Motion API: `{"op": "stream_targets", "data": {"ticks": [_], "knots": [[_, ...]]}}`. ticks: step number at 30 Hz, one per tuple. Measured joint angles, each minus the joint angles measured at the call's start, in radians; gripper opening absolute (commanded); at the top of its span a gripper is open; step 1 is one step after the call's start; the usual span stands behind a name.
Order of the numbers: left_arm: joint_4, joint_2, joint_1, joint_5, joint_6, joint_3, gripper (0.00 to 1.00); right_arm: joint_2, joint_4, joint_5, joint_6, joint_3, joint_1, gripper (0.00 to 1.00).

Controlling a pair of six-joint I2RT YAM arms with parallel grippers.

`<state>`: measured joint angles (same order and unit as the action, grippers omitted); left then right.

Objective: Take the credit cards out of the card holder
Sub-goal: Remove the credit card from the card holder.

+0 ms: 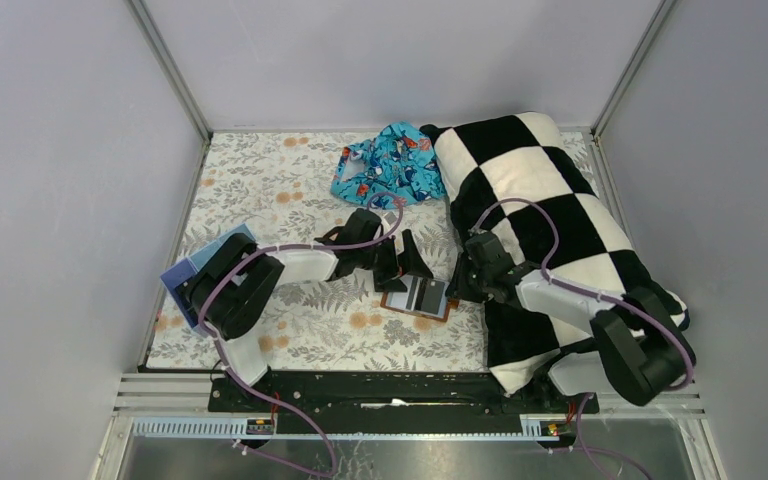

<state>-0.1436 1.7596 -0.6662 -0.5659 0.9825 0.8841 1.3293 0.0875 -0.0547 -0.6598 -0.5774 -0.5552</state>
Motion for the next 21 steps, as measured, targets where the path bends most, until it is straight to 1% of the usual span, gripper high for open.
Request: {"op": "stream_targets", "data": {"ticks": [5, 10, 15, 17, 19, 21], "knots": [[0.024, 0.007, 0.0, 0.014, -0.004, 0.0, 0.99, 0.078, -0.08, -0.049, -0.008, 0.012, 0.001, 0.24], [0.058, -0.02, 0.006, 0.052, -0.007, -0.01, 0.99, 0.155, -0.218, -0.121, -0.016, 0.009, 0.003, 0.22], [0.105, -0.086, 0.025, 0.078, -0.01, -0.047, 0.99, 0.251, -0.356, -0.209, -0.037, -0.012, 0.003, 0.21], [0.122, -0.113, 0.039, 0.088, -0.014, -0.049, 0.99, 0.289, -0.39, -0.237, -0.046, -0.032, 0.003, 0.22], [0.14, -0.137, 0.05, 0.1, -0.019, -0.049, 0.99, 0.31, -0.398, -0.247, -0.049, -0.049, 0.003, 0.3], [0.164, -0.163, 0.06, 0.113, -0.026, -0.049, 0.99, 0.309, -0.396, -0.241, -0.05, -0.054, 0.003, 0.33]]}}
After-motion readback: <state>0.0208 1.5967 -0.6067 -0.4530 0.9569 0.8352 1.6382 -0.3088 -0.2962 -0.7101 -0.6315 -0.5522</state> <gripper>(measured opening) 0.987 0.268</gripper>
